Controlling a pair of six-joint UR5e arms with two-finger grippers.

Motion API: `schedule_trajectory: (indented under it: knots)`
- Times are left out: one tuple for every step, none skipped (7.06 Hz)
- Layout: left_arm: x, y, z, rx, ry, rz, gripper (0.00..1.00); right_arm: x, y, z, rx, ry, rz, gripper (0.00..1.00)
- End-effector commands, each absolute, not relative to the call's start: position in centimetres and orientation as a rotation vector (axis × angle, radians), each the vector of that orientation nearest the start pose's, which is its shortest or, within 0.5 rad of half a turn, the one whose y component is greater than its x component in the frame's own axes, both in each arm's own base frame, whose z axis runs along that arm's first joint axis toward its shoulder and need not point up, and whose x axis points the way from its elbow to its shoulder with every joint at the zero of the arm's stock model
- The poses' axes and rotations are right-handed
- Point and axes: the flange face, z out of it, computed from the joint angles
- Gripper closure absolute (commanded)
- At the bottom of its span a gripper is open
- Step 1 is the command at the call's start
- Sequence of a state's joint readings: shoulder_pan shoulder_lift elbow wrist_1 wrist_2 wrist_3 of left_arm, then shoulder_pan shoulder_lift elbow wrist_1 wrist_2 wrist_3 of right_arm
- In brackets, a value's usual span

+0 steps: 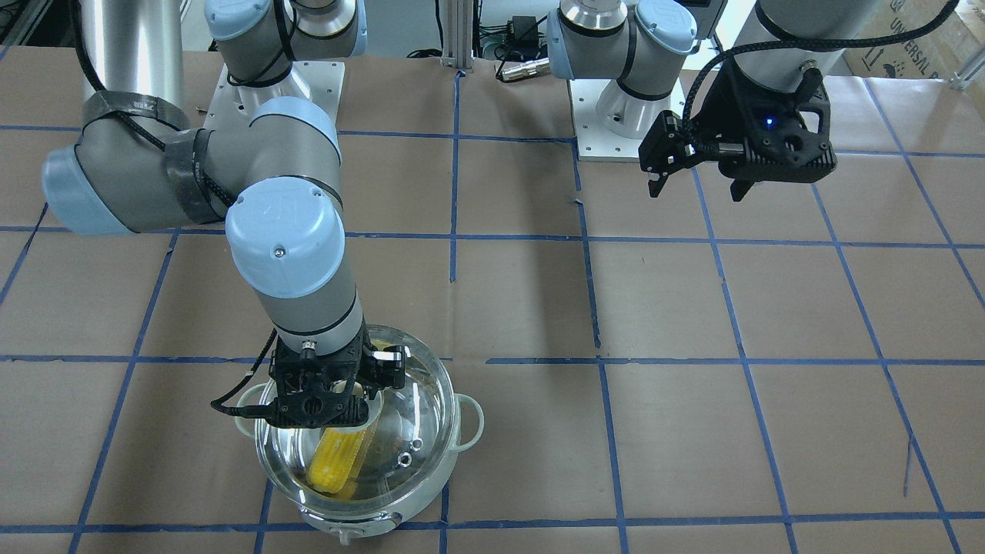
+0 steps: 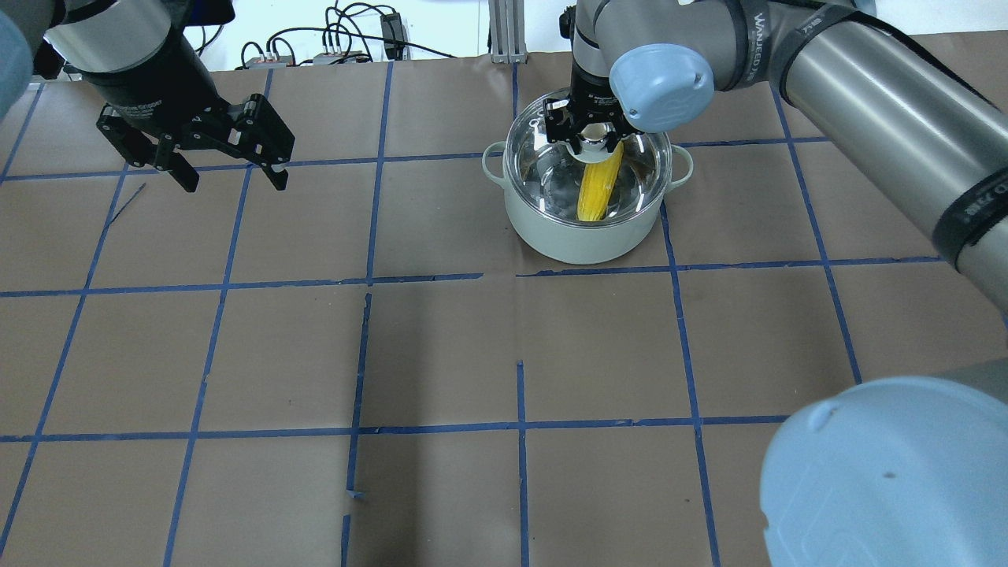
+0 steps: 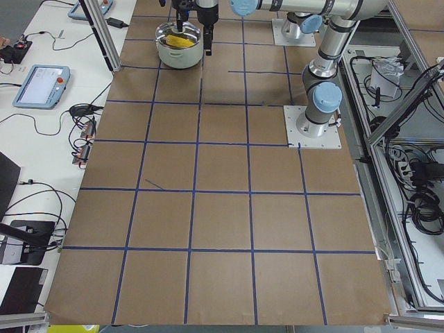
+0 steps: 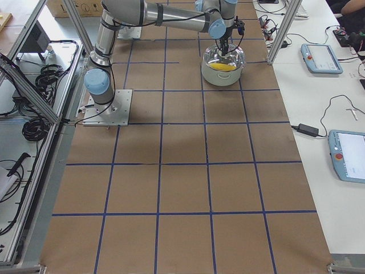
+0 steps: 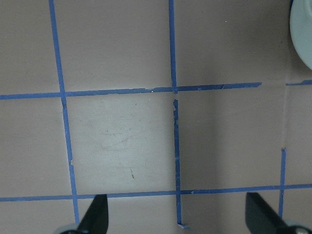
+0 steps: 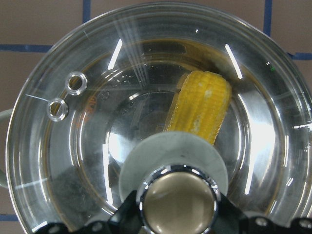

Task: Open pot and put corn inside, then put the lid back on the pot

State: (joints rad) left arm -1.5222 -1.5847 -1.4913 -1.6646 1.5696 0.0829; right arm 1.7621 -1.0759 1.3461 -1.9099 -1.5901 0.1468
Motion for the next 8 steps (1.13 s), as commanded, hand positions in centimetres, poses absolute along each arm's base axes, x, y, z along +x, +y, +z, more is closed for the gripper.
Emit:
schedule_trajectory:
  knots:
    - [-10.9, -49.9, 51.0, 0.053, 3.146, 0.045, 0.00, 25.9, -65.2, 34.3, -0.105, 3.142, -0.113, 0.00]
    - [-10.9, -49.9, 51.0, 0.053, 3.146, 0.045, 0.00, 26.0, -65.4, 34.8, -0.108, 3.143, -0.116, 0.00]
    - [-10.9, -49.9, 51.1, 0.053, 3.146, 0.043, 0.00, 26.1, -65.7, 35.7, -0.103, 3.142, -0.123, 0.00]
    - [-10.9, -49.9, 51.1, 0.053, 3.146, 0.043, 0.00, 26.1, -66.3, 38.0, -0.102, 3.139, -0.149, 0.00]
    - [-10.9, -49.8, 51.1, 0.053, 3.147, 0.043, 0.00, 25.2, -65.8, 40.5, -0.093, 3.145, -0.107, 0.00]
    - [-10.9, -49.7, 51.1, 0.053, 3.147, 0.043, 0.00, 21.8, -64.0, 44.9, -0.046, 3.149, -0.087, 0.00]
    - [-11.0, -49.7, 51.1, 0.055, 3.147, 0.041, 0.00, 19.5, -61.2, 48.9, -0.036, 3.152, -0.055, 0.00]
    - [-10.9, -49.8, 51.1, 0.053, 3.147, 0.040, 0.00, 18.8, -57.7, 51.8, -0.039, 3.157, 0.009, 0.00]
